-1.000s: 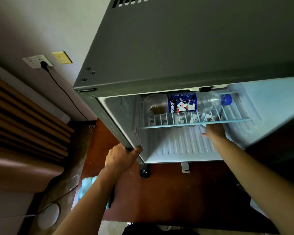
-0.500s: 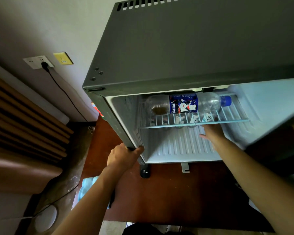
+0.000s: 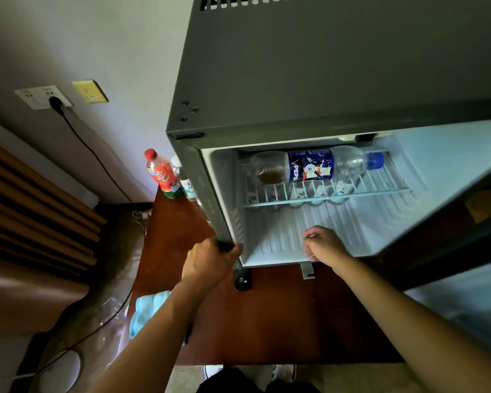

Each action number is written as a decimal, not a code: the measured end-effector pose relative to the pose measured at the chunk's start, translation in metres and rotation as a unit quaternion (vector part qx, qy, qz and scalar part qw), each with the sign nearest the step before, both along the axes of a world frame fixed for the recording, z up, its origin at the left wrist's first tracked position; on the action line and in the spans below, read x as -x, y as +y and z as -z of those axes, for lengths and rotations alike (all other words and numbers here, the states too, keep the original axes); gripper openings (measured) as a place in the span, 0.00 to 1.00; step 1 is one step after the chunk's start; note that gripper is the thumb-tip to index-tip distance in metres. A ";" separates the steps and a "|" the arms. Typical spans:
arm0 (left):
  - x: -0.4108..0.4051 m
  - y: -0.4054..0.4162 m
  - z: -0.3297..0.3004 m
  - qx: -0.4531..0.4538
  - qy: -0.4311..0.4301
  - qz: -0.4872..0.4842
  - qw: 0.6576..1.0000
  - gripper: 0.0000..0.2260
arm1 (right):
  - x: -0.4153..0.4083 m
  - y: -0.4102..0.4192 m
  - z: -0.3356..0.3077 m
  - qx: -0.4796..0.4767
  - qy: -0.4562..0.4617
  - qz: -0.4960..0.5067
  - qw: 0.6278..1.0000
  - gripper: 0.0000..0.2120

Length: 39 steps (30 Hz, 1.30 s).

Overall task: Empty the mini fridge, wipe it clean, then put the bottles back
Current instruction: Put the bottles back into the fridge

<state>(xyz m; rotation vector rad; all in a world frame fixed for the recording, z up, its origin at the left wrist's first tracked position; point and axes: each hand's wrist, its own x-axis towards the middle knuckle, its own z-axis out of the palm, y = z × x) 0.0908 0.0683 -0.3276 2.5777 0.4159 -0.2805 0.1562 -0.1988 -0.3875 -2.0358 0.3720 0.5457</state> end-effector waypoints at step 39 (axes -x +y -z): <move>-0.043 0.207 0.002 0.093 -0.031 0.100 0.990 0.12 | -0.024 0.285 -0.082 0.117 -0.183 -0.056 0.974 0.14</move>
